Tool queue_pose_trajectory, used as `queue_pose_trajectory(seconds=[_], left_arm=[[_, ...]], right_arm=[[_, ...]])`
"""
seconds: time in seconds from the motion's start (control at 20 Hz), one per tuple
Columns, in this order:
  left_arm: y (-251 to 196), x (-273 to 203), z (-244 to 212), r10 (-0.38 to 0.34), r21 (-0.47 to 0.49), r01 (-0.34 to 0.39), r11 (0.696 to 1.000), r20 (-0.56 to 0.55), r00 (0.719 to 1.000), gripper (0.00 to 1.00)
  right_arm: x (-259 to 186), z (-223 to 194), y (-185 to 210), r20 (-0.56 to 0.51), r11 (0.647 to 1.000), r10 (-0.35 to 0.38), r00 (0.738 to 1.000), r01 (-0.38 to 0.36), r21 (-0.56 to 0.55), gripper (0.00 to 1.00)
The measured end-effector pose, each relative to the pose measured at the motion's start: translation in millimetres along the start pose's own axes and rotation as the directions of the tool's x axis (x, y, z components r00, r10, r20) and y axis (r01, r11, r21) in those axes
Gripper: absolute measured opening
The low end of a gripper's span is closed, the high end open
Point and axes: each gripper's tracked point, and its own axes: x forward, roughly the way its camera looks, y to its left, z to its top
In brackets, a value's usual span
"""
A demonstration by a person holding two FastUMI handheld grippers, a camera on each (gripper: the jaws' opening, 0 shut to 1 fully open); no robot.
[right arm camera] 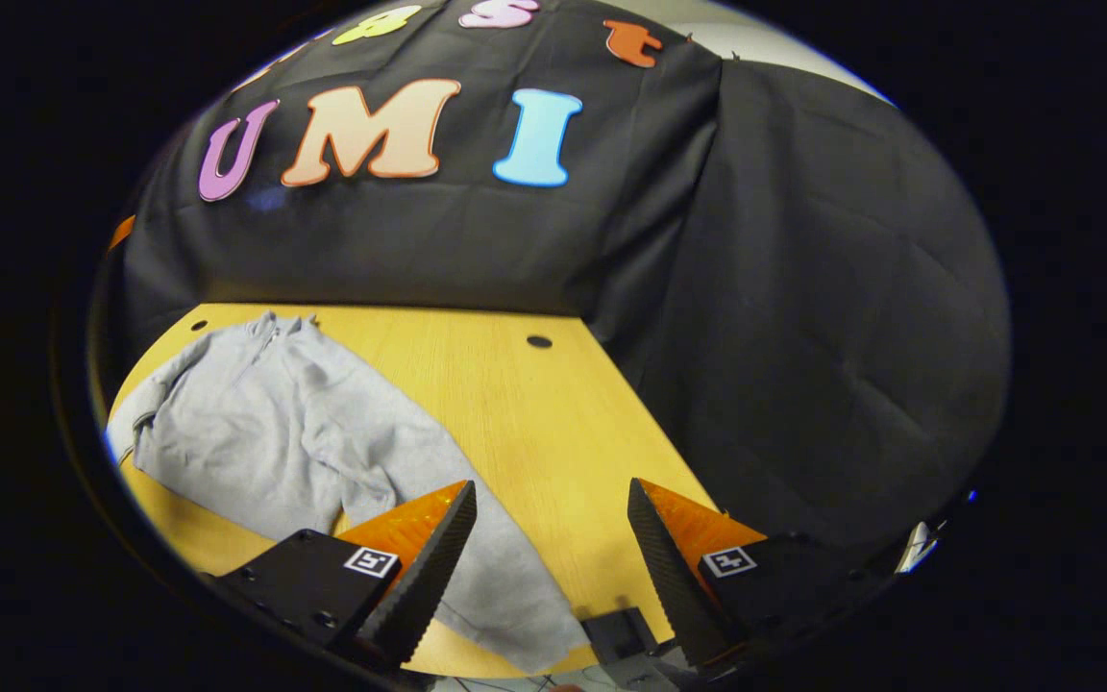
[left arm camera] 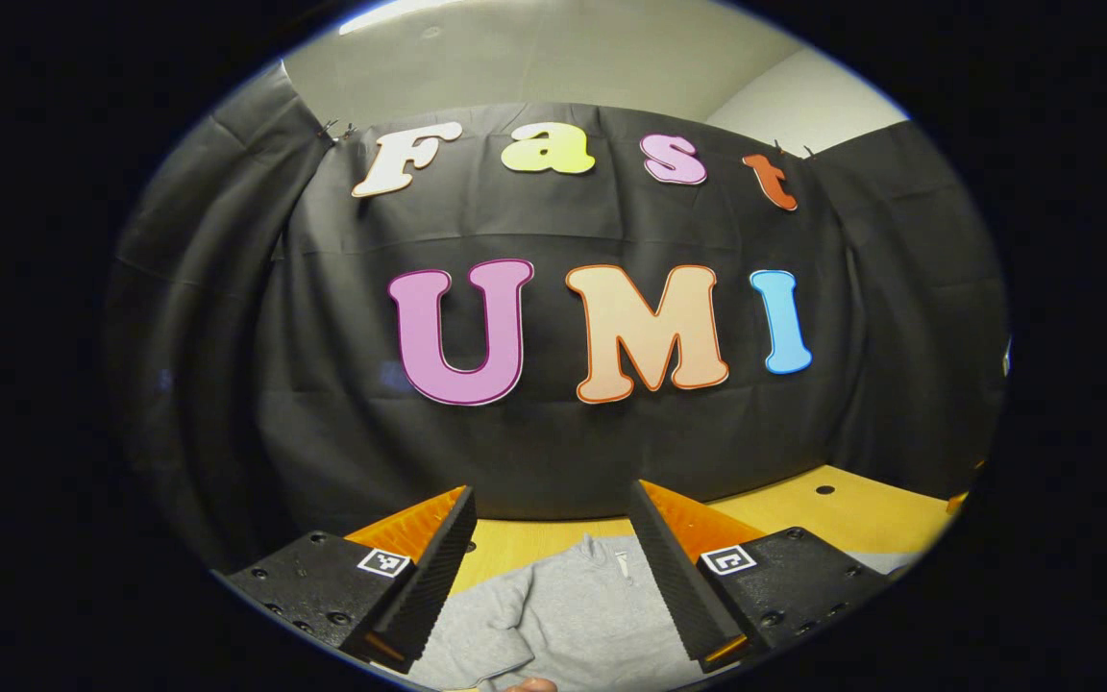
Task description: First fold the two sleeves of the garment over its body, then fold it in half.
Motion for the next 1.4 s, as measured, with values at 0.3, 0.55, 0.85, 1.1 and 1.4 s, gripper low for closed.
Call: queue_pose_trajectory(seconds=[0.3, 0.55, 0.85, 1.1, 1.4], left_arm=[[-4, 1, -1, 0.000, 0.024, 0.000, 1.000, -0.005, 1.000, 0.94], [-6, 2, -3, 0.012, 0.046, -0.012, 0.999, -0.016, 1.000, 0.93], [-12, 6, -4, 0.009, 0.064, -0.008, 0.998, -0.023, 1.000, 0.93], [-13, 7, -1, 0.007, 0.075, -0.006, 0.997, -0.013, 1.000, 0.95], [-5, 6, -4, 0.025, 0.074, -0.023, 0.997, -0.022, 0.999, 1.00]], right_arm=[[21, -74, -8, -0.209, 0.999, 0.011, 0.978, -0.004, 0.036, 1.00], [30, -122, -3, -0.344, 0.999, 0.046, 0.938, -0.036, 0.033, 1.00], [34, -147, 10, -0.426, 0.995, 0.085, 0.901, -0.095, -0.001, 0.99], [35, -154, 21, -0.480, 0.990, 0.121, 0.869, -0.141, -0.006, 0.80], [37, -151, 34, -0.484, 0.984, 0.142, 0.863, -0.176, -0.027, 0.17]])
